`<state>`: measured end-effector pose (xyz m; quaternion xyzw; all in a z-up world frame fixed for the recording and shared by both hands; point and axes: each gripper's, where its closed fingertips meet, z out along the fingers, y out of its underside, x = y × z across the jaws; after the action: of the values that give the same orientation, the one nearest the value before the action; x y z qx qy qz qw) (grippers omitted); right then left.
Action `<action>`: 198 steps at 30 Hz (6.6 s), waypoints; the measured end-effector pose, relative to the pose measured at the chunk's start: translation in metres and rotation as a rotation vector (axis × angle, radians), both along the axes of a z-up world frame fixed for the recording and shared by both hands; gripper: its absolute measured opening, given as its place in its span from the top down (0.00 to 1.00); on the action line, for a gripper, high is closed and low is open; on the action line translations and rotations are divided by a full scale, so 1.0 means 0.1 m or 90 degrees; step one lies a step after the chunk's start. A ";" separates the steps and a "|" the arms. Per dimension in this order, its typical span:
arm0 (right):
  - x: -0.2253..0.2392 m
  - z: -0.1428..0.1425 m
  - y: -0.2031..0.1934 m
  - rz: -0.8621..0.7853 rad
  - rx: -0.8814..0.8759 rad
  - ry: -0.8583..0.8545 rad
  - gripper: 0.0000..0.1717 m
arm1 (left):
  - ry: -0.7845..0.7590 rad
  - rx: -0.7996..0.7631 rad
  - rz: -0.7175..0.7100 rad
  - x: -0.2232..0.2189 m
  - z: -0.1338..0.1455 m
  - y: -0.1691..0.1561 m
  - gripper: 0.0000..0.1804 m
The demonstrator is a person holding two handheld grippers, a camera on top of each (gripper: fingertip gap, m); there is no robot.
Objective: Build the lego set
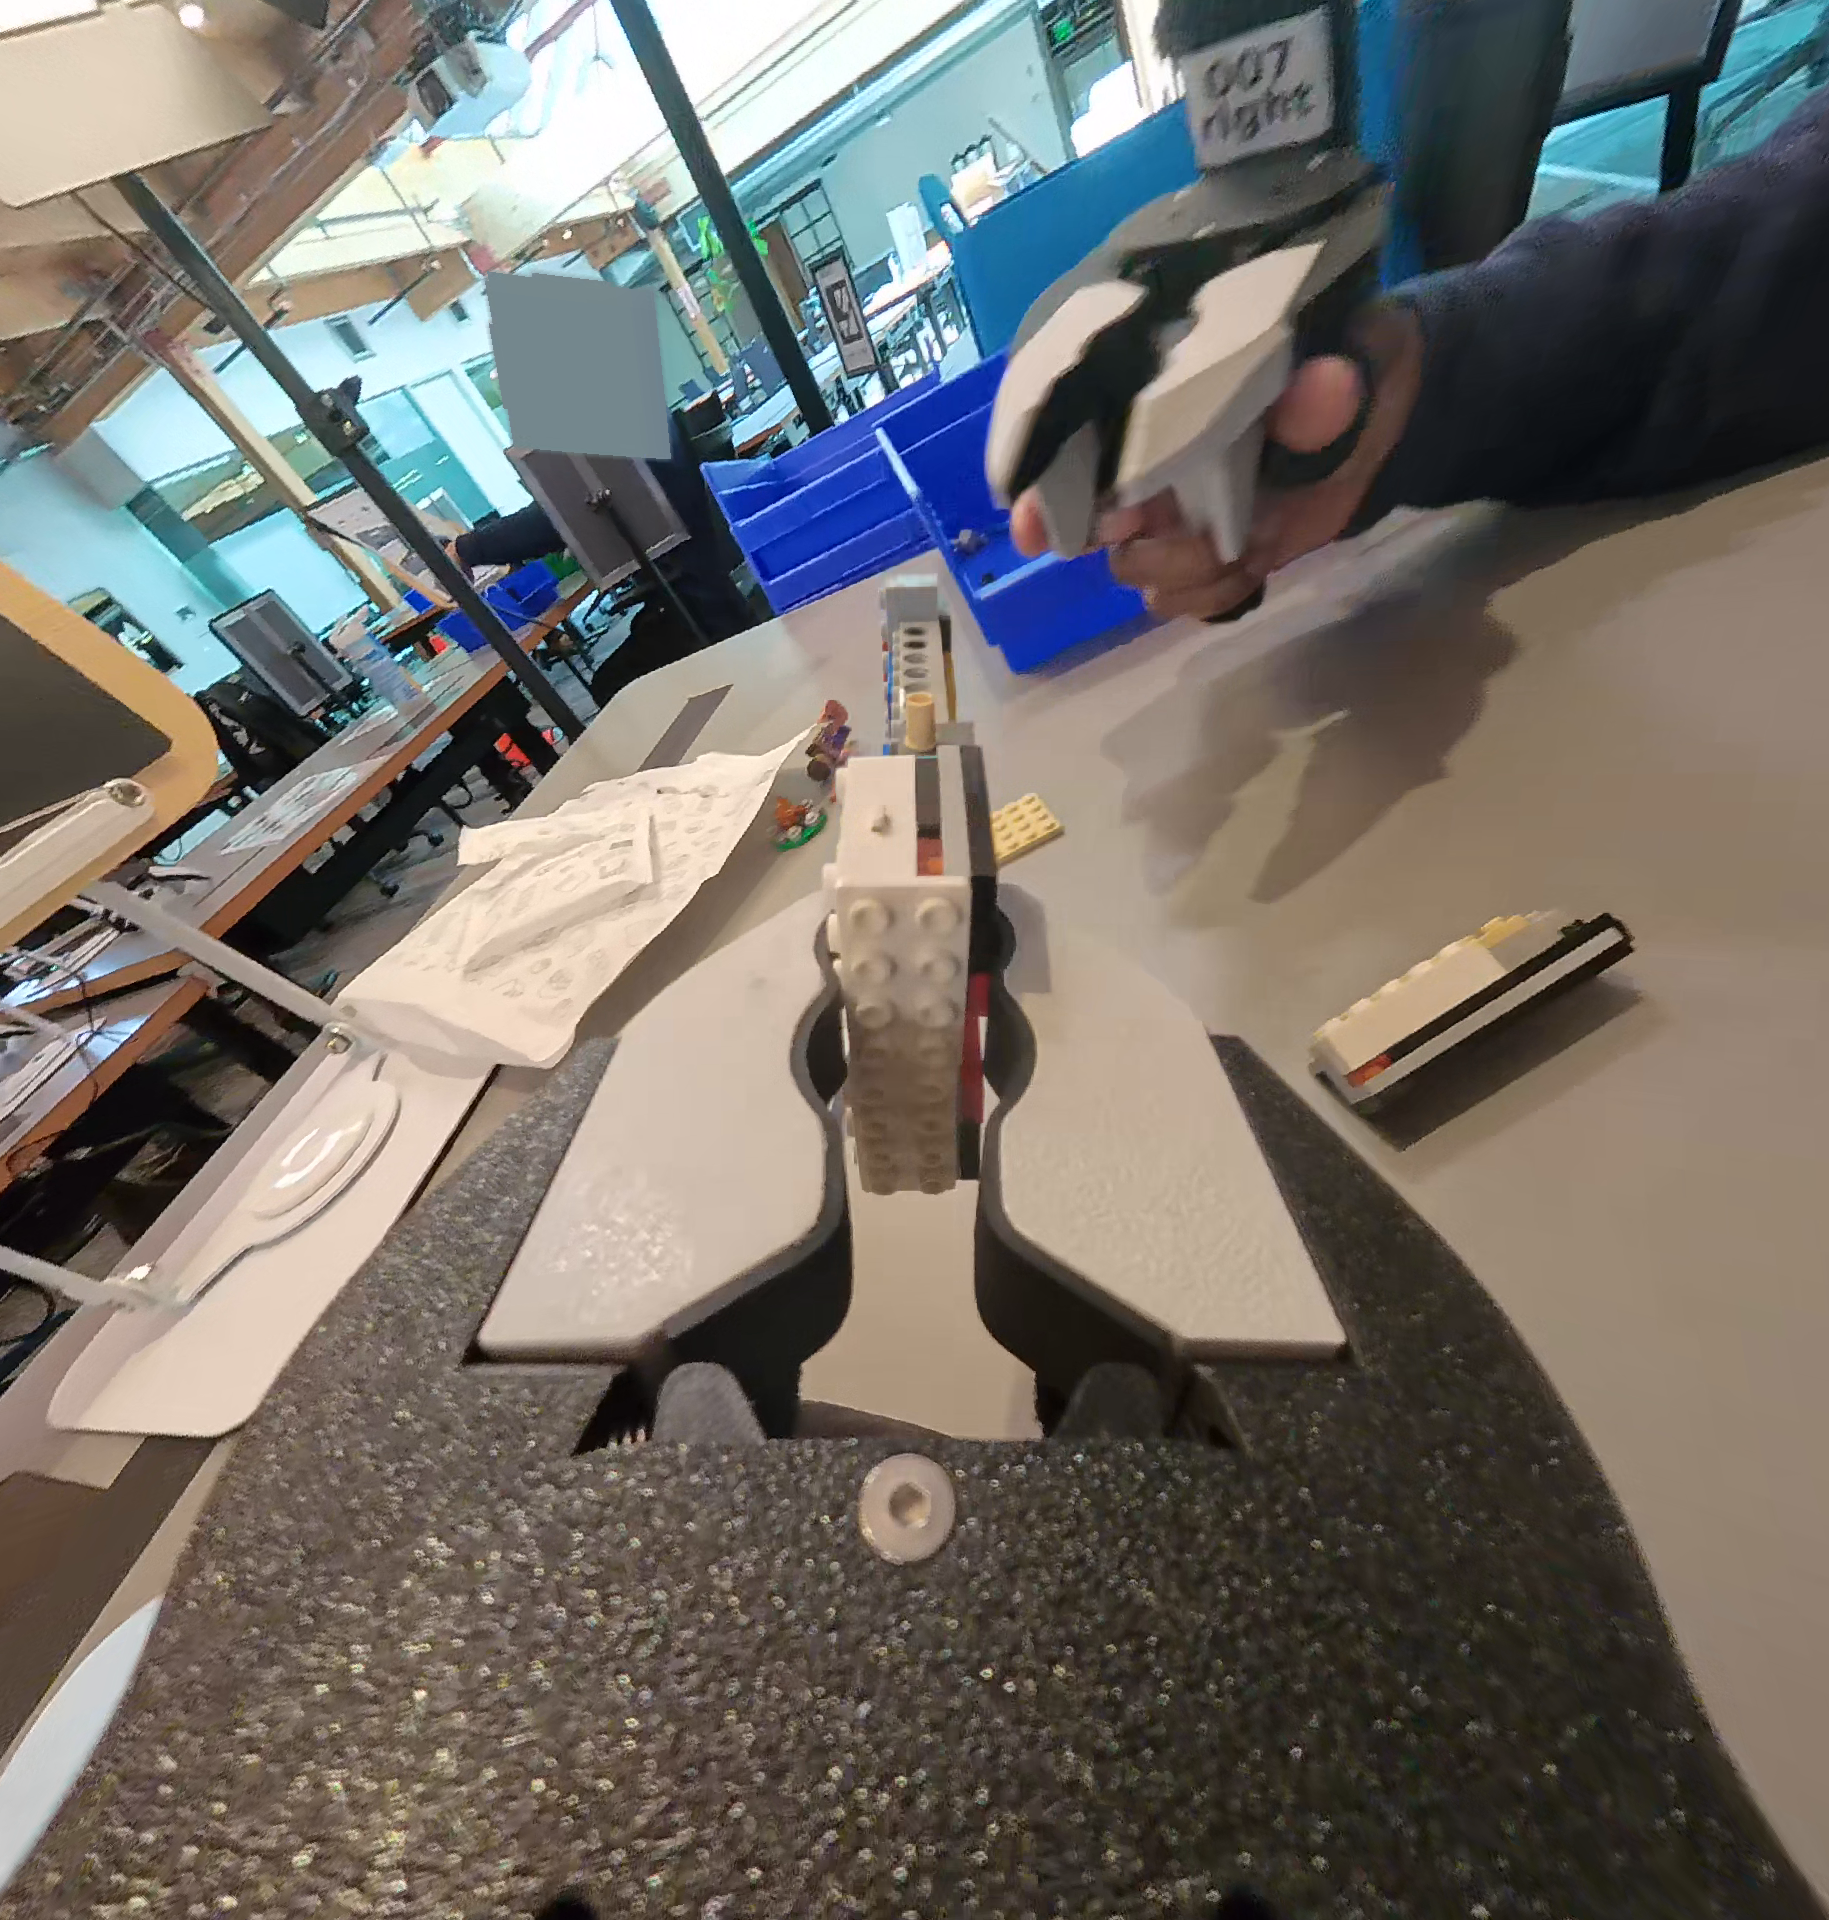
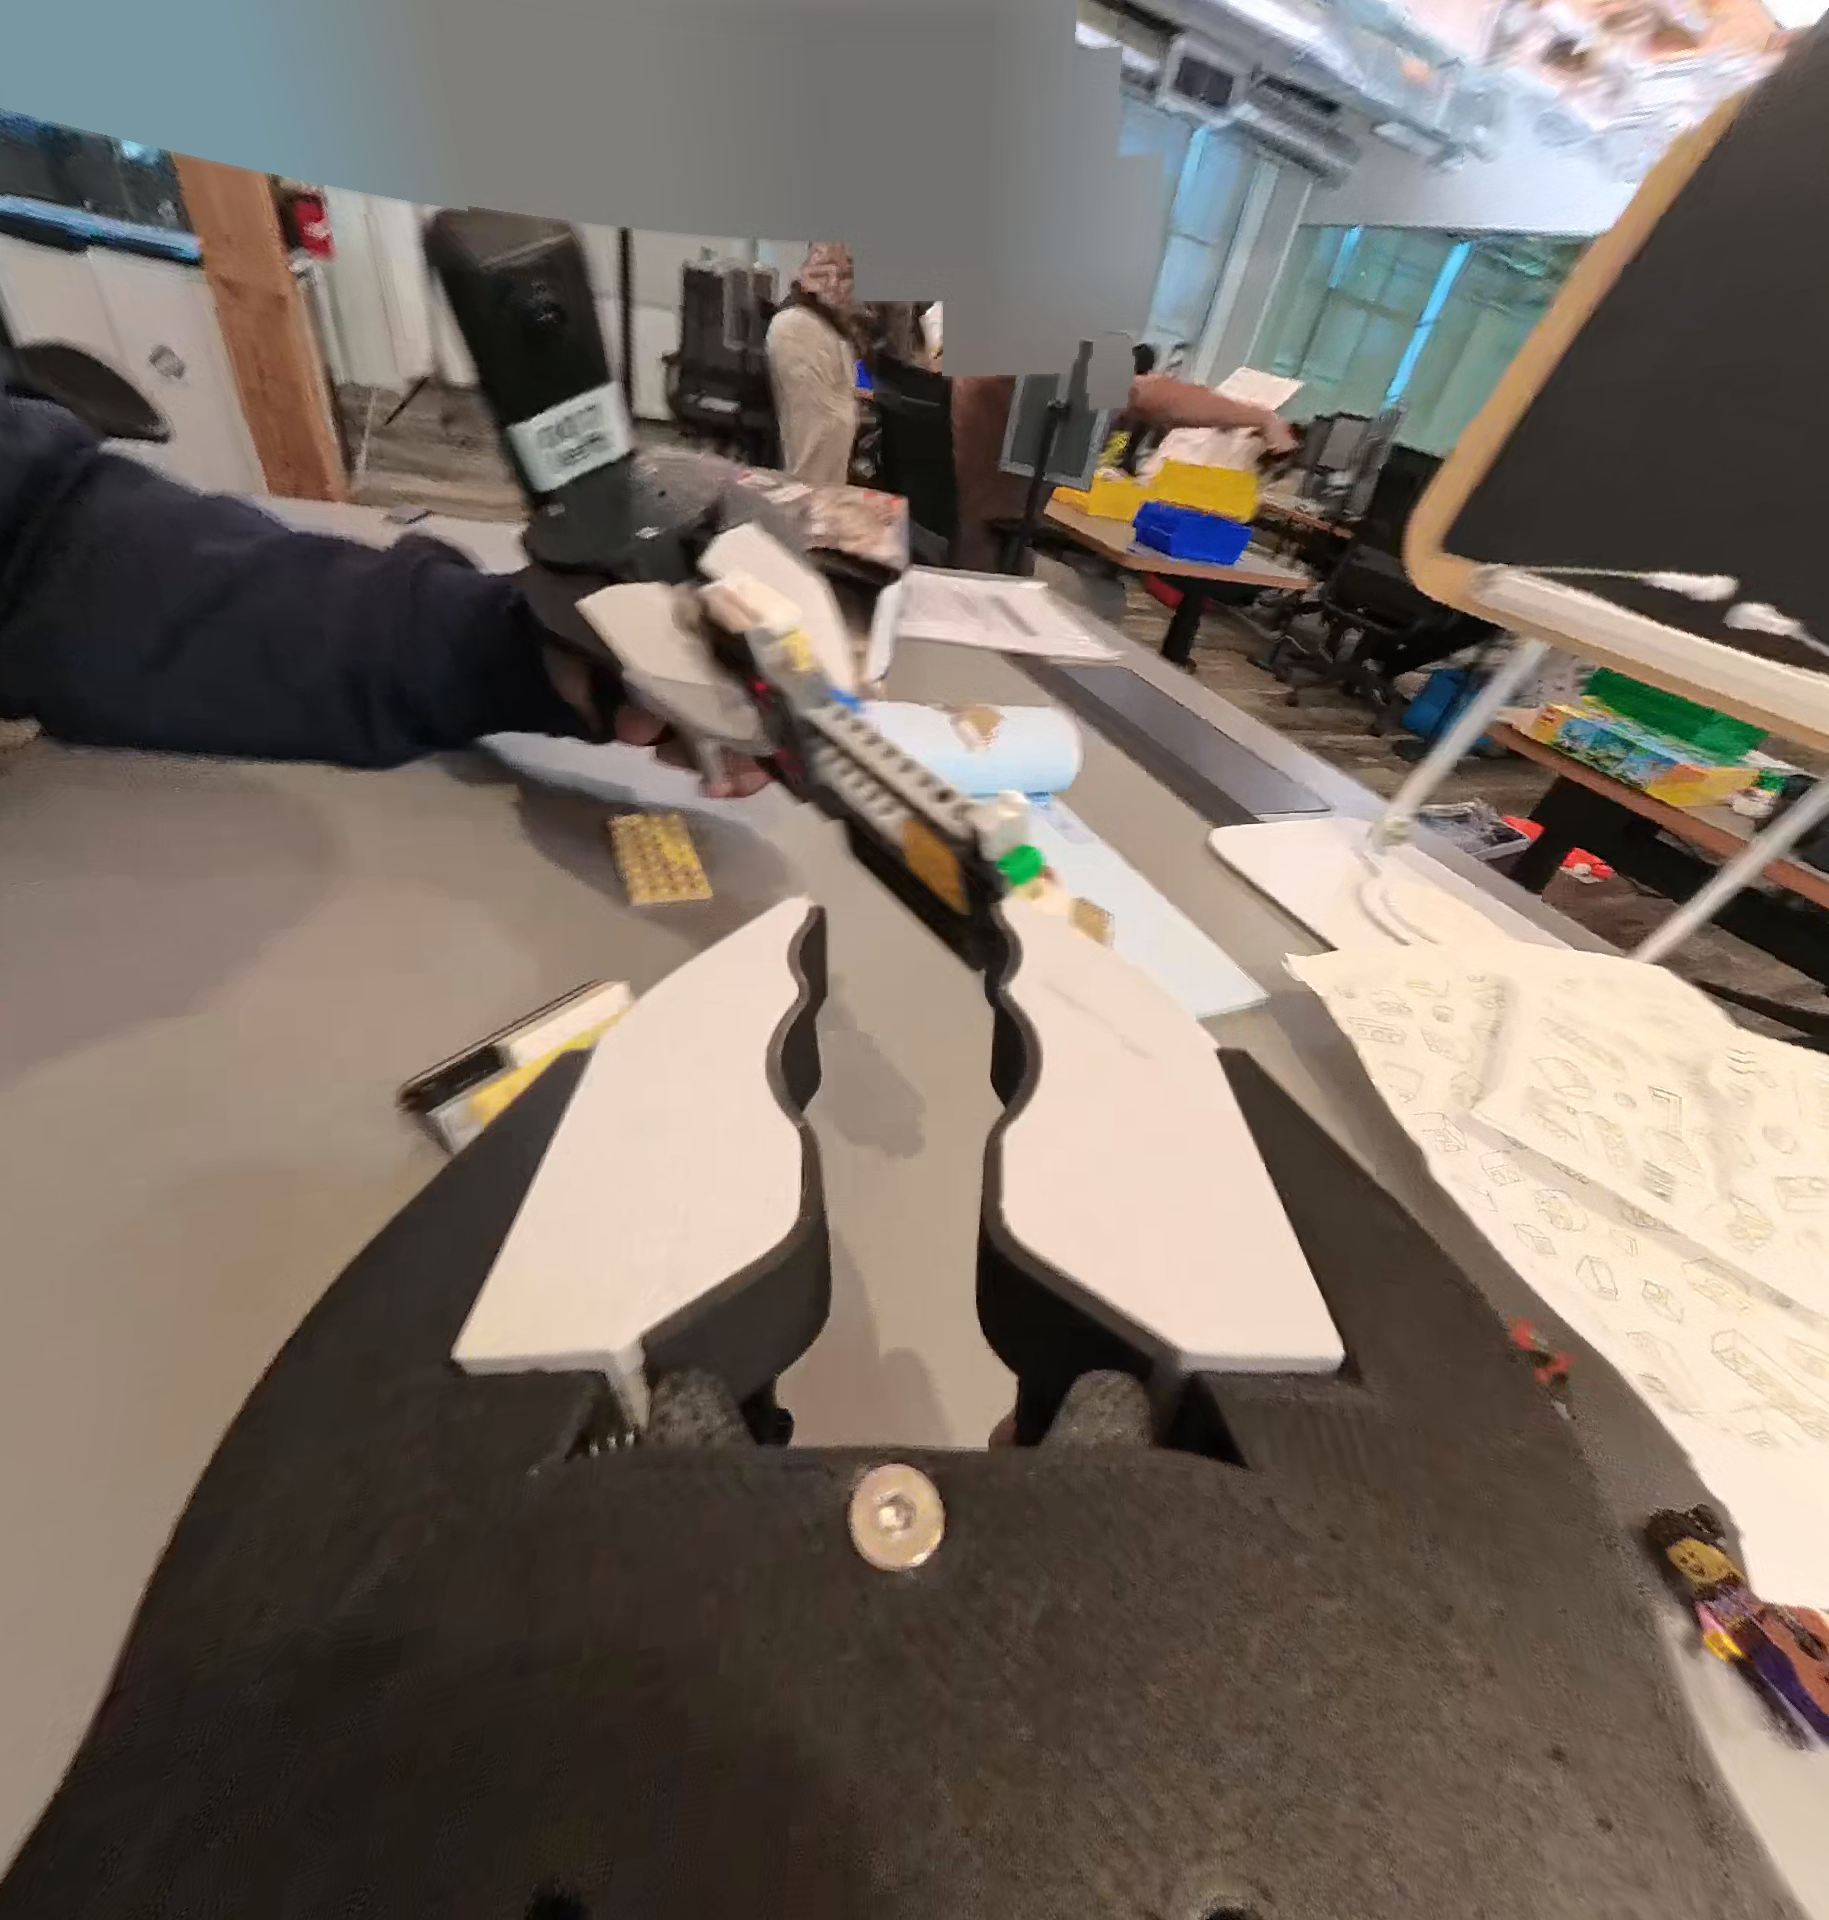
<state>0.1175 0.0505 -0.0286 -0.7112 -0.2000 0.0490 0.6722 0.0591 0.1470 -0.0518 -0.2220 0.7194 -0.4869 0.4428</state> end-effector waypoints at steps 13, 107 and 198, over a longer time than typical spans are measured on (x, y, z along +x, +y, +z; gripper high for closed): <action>-2.07 -0.92 -0.57 0.448 -0.266 -0.194 0.83 | 0.014 0.043 -0.020 0.00 -0.11 -0.16 0.88; -0.57 -0.41 0.19 0.106 -0.001 -0.721 0.85 | -0.152 0.267 -0.054 -0.24 -0.13 -0.66 0.88; 0.01 -0.38 0.12 0.024 -0.015 -0.546 0.77 | -0.204 0.234 -0.034 -0.23 0.01 -0.71 0.88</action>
<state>0.1187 0.0621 -0.0664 -0.6712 -0.4739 -0.2364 0.5187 0.0365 0.0761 -0.0508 -0.0388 0.7219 -0.3884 0.5714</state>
